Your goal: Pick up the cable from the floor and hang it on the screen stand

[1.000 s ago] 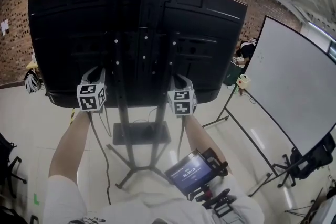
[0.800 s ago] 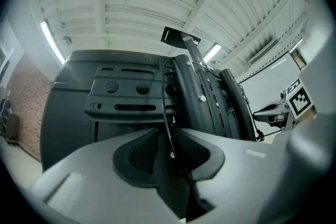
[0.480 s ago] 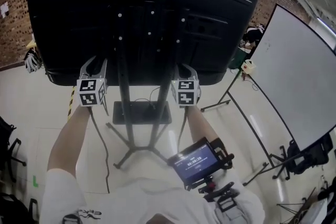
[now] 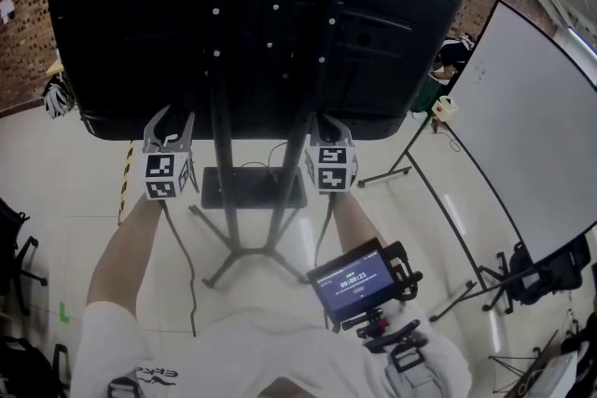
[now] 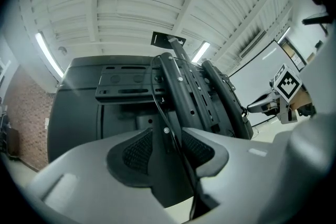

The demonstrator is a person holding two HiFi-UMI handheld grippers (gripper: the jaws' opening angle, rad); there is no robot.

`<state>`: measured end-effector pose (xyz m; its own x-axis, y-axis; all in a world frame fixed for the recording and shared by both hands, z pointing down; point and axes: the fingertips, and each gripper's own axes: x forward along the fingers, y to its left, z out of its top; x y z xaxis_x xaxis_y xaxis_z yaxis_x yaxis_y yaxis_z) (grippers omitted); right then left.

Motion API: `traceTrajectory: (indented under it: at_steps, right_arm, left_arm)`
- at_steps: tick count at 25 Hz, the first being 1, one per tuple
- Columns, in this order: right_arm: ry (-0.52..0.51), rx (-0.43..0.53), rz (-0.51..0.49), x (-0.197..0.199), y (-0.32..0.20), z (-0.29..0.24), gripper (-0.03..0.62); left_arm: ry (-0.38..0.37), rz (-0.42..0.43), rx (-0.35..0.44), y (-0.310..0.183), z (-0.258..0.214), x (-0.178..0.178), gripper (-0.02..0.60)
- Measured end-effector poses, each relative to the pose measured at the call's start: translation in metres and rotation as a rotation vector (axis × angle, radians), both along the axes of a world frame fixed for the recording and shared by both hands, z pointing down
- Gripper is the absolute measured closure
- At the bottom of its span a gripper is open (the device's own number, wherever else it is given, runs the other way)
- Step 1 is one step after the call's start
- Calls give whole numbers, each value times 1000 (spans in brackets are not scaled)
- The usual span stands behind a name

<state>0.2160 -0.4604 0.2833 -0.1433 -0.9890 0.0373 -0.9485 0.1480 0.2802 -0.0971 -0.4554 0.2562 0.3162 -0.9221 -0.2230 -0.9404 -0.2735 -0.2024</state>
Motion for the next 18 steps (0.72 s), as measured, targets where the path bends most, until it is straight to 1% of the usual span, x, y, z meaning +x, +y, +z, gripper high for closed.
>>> traceTrajectory:
  at_steps: [3,6,8,12,16,18]
  right_arm:
    - [-5,-7,-8,-3,5,10,568]
    - [-19,9,-26,-10,12,16,571]
    - [-24,22,-40,-16,18,20,573]
    - [-40,41,-68,-31,32,29,577]
    - [-58,47,-74,-42,47,39,579]
    - [-63,40,-69,-45,53,45,580]
  left_arm:
    - [-23,-17,6,8,11,-4,430]
    - [-97,-50,48,19,17,-5,430]
    - [-126,-65,59,27,23,-6,431]
    - [-108,-62,36,38,41,-6,440]
    - [-70,-41,-3,48,62,-2,500]
    - [-52,-17,-26,52,74,3,518]
